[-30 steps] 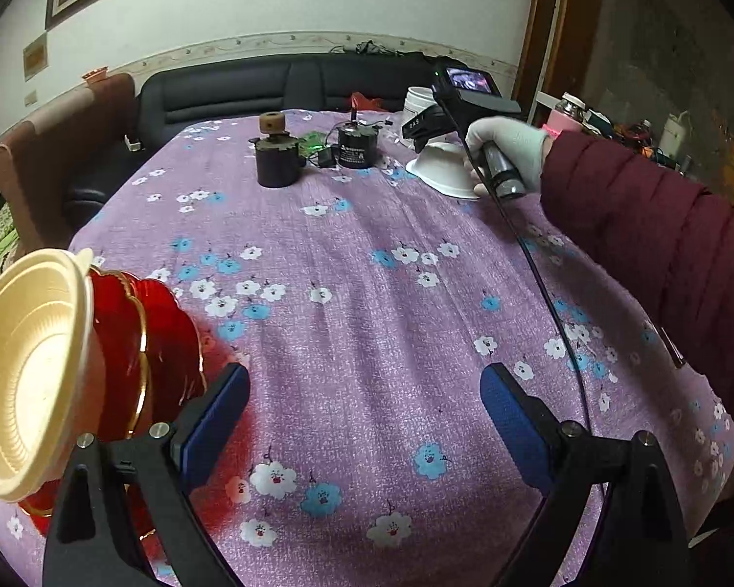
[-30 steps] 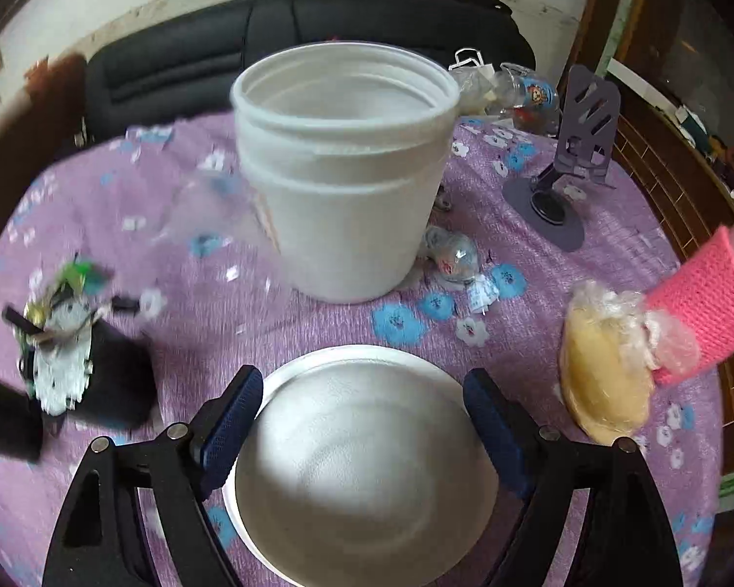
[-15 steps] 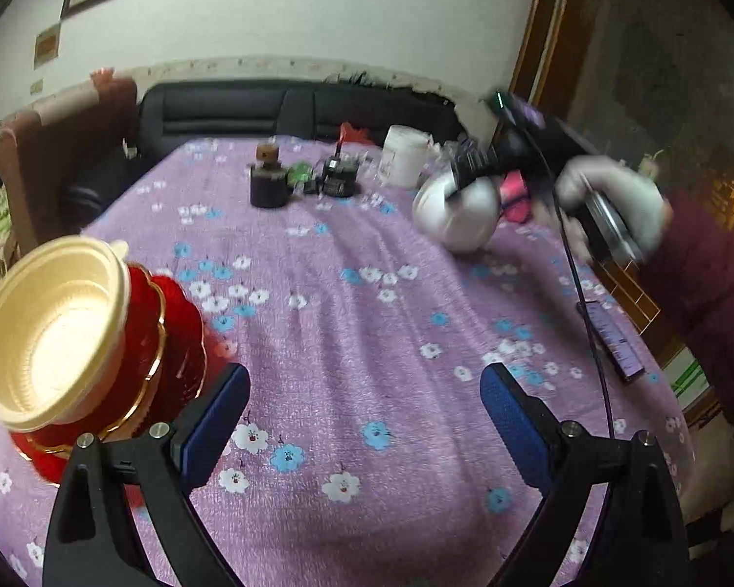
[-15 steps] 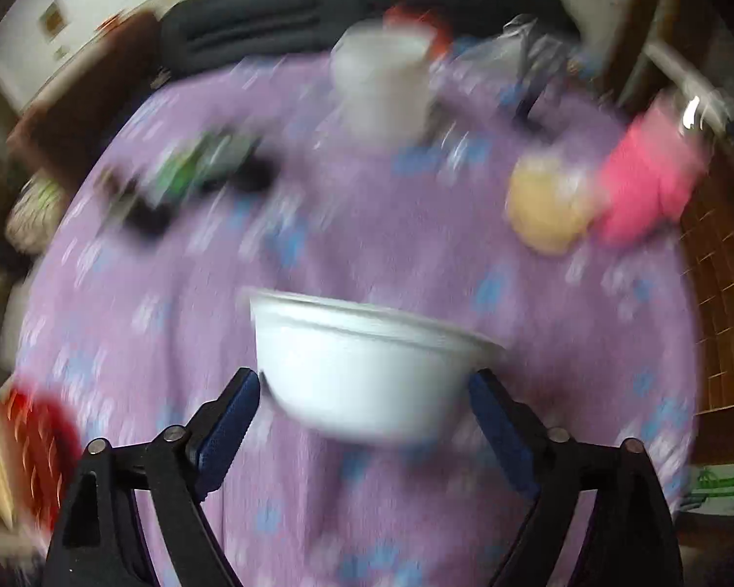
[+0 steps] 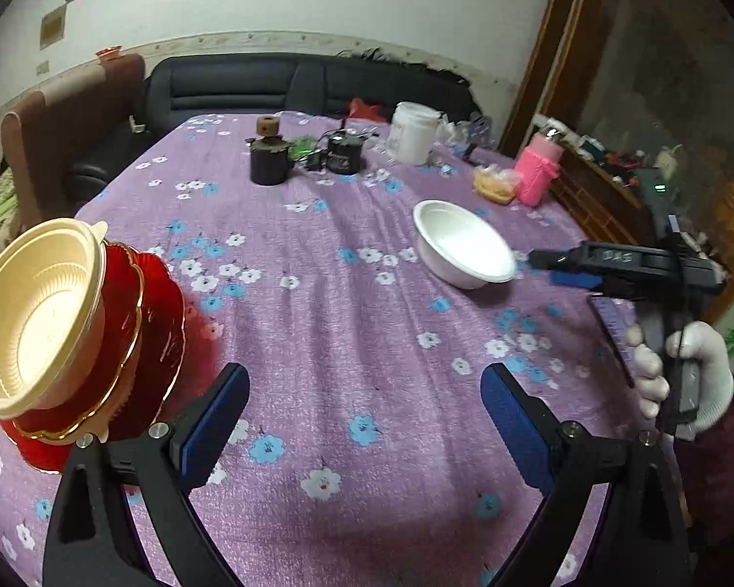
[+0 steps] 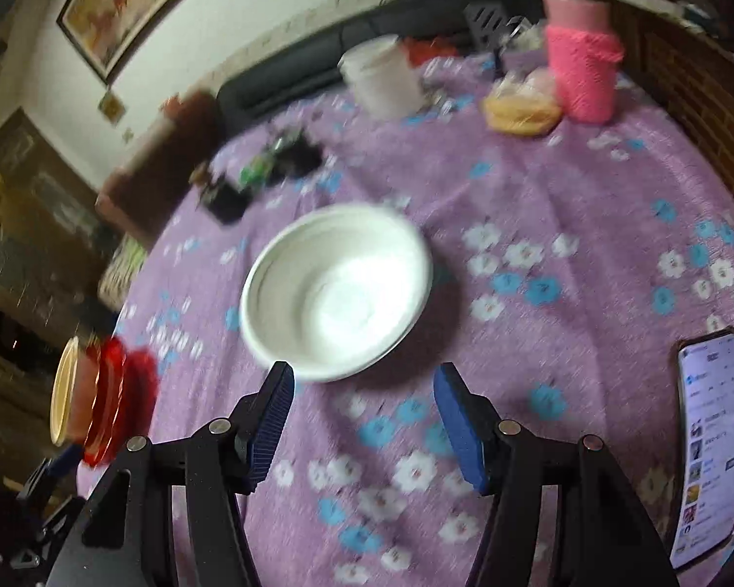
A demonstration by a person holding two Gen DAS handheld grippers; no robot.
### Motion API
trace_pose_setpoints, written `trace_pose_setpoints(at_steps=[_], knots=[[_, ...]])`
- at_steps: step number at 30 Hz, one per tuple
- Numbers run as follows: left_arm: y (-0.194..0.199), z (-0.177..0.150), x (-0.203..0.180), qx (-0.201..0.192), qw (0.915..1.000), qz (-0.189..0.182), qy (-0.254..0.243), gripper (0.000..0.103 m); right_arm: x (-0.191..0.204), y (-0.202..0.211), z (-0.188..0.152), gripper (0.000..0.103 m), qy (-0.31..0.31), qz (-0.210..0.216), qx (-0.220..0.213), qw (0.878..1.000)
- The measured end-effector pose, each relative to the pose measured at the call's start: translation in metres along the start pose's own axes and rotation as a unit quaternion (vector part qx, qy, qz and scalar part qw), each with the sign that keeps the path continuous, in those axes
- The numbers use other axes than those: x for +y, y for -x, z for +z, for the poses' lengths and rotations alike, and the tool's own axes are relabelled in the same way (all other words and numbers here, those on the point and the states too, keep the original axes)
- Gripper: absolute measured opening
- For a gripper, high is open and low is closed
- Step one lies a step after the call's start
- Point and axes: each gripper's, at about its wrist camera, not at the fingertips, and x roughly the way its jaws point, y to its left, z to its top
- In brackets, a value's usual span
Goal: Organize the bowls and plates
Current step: 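Flip the white bowl upright with the right gripper, then grasp the rim of the upright white bowl with the right gripper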
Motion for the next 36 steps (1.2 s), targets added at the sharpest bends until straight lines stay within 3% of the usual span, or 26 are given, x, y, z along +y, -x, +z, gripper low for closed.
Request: trace_pose_setpoints(at_steps=[4,7,9,14,17,25,36], knots=[[-0.015,0.016,-0.014,0.003,0.9983,0.057,-0.013,0.095,-0.012,-0.009,0.005,0.065,-0.046,0.003,-0.052,0.998],[-0.028,0.031,-0.026,-0.007,0.9902,0.135,-0.034,0.095,-0.019,-0.018,0.008,0.065,-0.078,0.012,-0.074,0.994],[-0.034,0.037,-0.029,-0.012,0.9850,0.168,-0.038,0.095,-0.020,-0.026,0.010,0.065,-0.091,0.015,-0.085,0.992],[-0.050,0.041,-0.036,-0.011,0.9719,0.227,-0.061,0.095,-0.023,-0.031,0.011,0.065,-0.069,-0.012,-0.105,0.992],[-0.059,0.042,-0.037,-0.002,0.9703,0.233,-0.067,0.095,-0.028,-0.033,0.009,0.066,-0.059,-0.029,-0.107,0.992],[-0.074,0.047,-0.049,0.002,0.9674,0.240,-0.081,0.095,-0.030,-0.041,0.007,0.067,-0.052,-0.022,-0.098,0.994],[-0.090,0.056,-0.057,0.013,0.9706,0.223,-0.089,0.095,-0.034,-0.046,0.008,0.069,-0.050,-0.026,-0.103,0.993]])
